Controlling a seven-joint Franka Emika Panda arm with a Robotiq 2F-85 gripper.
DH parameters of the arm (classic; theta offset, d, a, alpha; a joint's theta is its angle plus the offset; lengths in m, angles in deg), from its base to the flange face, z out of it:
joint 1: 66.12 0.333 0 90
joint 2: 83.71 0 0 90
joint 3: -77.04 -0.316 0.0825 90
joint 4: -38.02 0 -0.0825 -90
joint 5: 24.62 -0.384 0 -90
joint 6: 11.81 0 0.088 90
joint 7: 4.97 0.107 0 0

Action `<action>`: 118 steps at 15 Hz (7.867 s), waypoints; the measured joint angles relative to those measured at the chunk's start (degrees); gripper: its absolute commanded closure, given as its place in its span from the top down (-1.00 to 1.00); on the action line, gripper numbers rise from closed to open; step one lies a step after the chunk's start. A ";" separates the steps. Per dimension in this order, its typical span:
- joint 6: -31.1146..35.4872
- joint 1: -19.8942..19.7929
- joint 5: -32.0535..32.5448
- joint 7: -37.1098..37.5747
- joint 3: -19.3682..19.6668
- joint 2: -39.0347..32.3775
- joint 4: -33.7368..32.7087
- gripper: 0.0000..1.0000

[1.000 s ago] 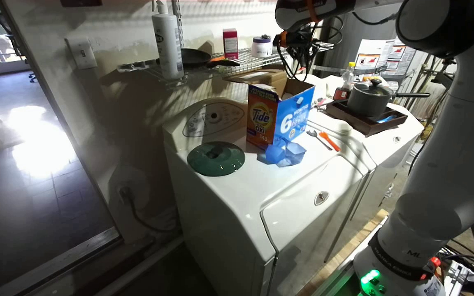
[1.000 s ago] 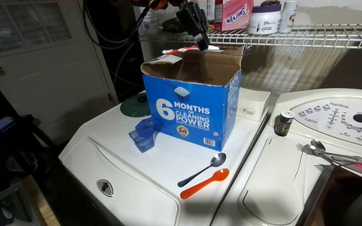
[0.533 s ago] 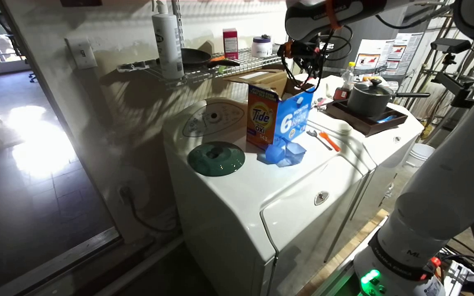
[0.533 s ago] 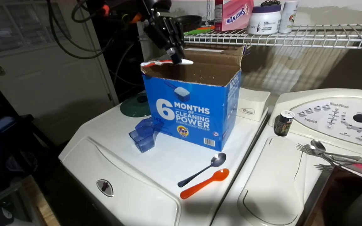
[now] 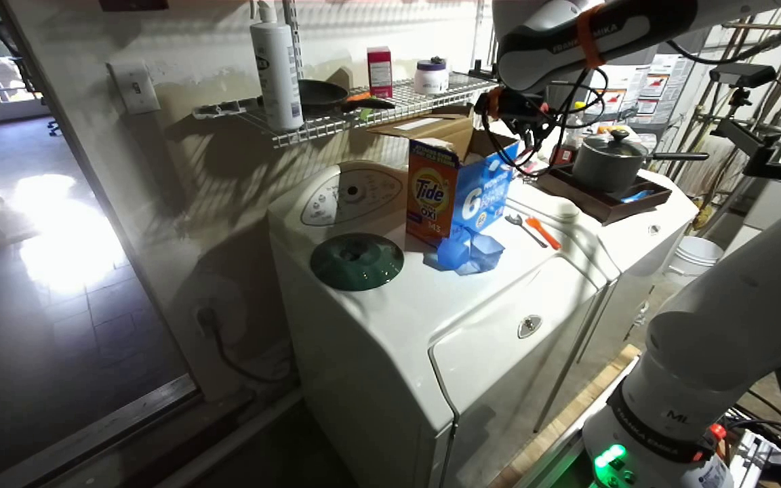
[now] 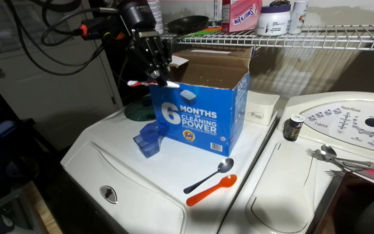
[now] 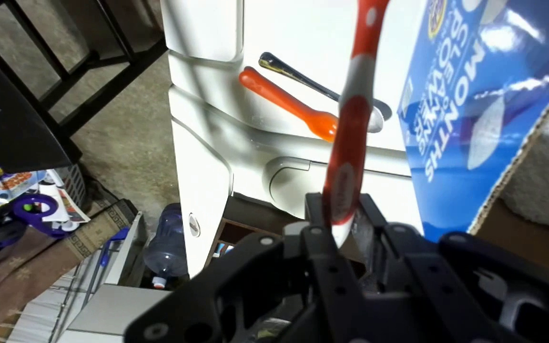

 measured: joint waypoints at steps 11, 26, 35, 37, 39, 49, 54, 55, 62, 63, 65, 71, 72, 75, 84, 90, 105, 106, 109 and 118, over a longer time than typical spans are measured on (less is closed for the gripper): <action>8.58 -2.53 7.29 6.75 -4.28 2.60 11.94 -0.90; 12.90 -2.47 19.48 16.62 -6.78 1.42 19.85 -0.90; 12.90 -0.54 28.83 27.38 -7.30 -3.36 19.94 -0.90; 12.88 -0.05 30.72 29.86 -7.30 -4.14 19.94 -0.90; 12.78 0.38 32.23 32.03 -7.30 -4.71 19.94 -0.90; 8.82 3.45 41.07 40.36 -8.14 -5.68 19.93 -0.90; 4.76 5.43 44.45 42.70 -9.21 -6.49 19.93 -0.90; 3.86 5.84 45.03 43.13 -9.40 -6.71 19.93 -0.90; -1.15 8.00 49.02 45.70 -10.36 -8.43 19.90 -0.90; -1.75 8.21 49.63 45.96 -10.55 -8.64 19.90 -0.90; -3.28 8.77 51.11 46.66 -10.89 -9.05 19.87 -0.90; -7.00 9.98 54.22 48.22 -11.56 -10.48 19.76 -0.90; -7.60 10.18 54.66 48.45 -11.58 -10.74 19.75 -0.90; -8.53 10.51 55.62 48.99 -11.72 -11.25 19.75 -0.90; -11.77 11.82 56.33 50.38 -12.78 -12.35 19.73 -0.90; -13.82 12.58 57.93 51.42 -13.54 -13.29 19.69 -0.90; -19.24 13.90 64.57 54.78 -14.56 -15.86 19.70 -0.90; -19.24 13.90 64.57 54.78 -14.56 -15.87 19.70 -0.90; -19.24 13.80 64.06 54.73 -14.37 -15.86 19.57 -0.90; -14.18 10.71 55.32 50.53 -10.79 -15.59 16.52 -0.90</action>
